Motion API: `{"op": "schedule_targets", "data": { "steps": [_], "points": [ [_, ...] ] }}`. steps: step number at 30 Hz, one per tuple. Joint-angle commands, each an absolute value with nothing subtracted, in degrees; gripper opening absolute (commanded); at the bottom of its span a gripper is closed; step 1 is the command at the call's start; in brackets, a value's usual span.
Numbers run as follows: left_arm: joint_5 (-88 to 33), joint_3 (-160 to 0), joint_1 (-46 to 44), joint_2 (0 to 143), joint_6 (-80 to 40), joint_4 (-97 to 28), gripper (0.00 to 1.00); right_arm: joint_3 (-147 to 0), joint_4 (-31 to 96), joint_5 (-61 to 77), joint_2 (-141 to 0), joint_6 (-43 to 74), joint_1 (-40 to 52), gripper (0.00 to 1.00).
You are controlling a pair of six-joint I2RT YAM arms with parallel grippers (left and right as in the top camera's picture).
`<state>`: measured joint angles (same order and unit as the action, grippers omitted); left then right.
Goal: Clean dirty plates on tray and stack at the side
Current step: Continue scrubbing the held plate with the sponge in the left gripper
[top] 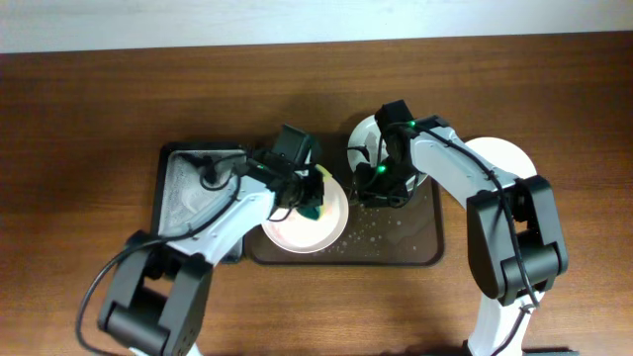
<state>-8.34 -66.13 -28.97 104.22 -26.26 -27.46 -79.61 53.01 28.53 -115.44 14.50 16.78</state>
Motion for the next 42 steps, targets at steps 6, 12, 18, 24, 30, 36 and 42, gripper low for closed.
{"op": "schedule_targets", "data": {
  "steps": [6,12,18,24,30,36,42],
  "points": [
    [-9.6,-66.4,-30.4,108.9,-39.2,-24.2,0.0,-79.8,53.4,26.3,-114.5,14.0,19.4,0.43],
    [-8.7,-66.4,-30.4,109.9,-41.2,-23.2,0.0,-79.7,53.5,21.9,-114.9,15.6,20.8,0.45],
    [-6.2,-66.4,-30.4,109.9,-41.2,-23.5,0.0,-79.7,53.6,21.0,-114.9,15.6,20.9,0.45],
    [-2.5,-66.4,-30.2,109.9,-41.2,-26.5,0.0,-79.7,54.0,19.0,-114.9,15.6,20.9,0.49],
    [-2.1,-66.4,-30.2,109.9,-41.2,-27.4,0.0,-79.7,56.0,14.7,-114.9,16.0,20.9,0.49],
    [-1.7,-66.4,-30.1,109.9,-41.1,-29.7,0.0,-79.7,56.7,12.6,-114.9,16.0,20.9,0.49],
    [-1.5,-66.5,-27.4,109.6,-39.1,-33.1,0.0,-79.7,57.1,11.2,-114.9,16.6,20.9,0.49]
  ]
}}
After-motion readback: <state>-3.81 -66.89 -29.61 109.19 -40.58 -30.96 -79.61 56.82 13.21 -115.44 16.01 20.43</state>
